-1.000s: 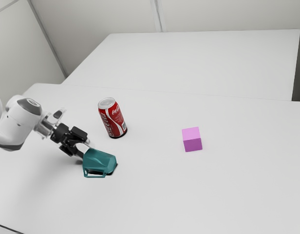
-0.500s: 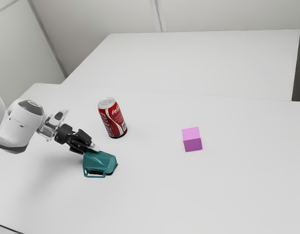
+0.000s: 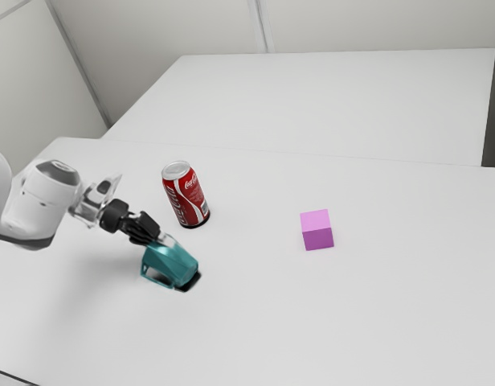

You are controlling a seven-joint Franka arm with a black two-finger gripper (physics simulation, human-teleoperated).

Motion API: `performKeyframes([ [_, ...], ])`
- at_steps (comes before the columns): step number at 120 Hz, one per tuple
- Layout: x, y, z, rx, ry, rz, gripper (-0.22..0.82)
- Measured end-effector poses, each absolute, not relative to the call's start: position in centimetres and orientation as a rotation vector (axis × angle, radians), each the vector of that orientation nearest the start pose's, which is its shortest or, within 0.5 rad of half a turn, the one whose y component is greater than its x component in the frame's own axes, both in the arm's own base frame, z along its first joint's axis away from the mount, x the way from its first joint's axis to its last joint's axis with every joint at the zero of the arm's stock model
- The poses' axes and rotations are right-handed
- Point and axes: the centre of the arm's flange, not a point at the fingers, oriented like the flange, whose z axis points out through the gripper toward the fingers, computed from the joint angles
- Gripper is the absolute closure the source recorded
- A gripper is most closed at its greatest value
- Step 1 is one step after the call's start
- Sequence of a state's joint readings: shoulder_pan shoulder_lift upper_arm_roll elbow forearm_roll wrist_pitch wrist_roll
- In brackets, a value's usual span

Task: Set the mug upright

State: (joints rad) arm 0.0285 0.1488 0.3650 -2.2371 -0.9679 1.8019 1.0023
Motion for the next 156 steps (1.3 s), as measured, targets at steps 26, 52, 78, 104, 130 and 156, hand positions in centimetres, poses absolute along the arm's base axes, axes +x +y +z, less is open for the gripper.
performKeyframes([
  [26, 48.7, 9.8, 32.1, 2.163, -0.158, 0.176, 0.78],
  [52, 48.3, 7.3, 33.7, 2.181, -0.235, 0.199, 0.79],
  [78, 48.3, 5.1, 34.2, 2.322, -0.395, 0.136, 0.79],
  [104, 48.5, 3.7, 35.4, 2.481, -0.578, 0.057, 0.79],
  [130, 47.5, 9.9, 36.9, 2.637, -0.486, 0.062, 0.79],
  [156, 48.1, 7.9, 37.3, 2.717, -0.567, -0.014, 0.79],
])
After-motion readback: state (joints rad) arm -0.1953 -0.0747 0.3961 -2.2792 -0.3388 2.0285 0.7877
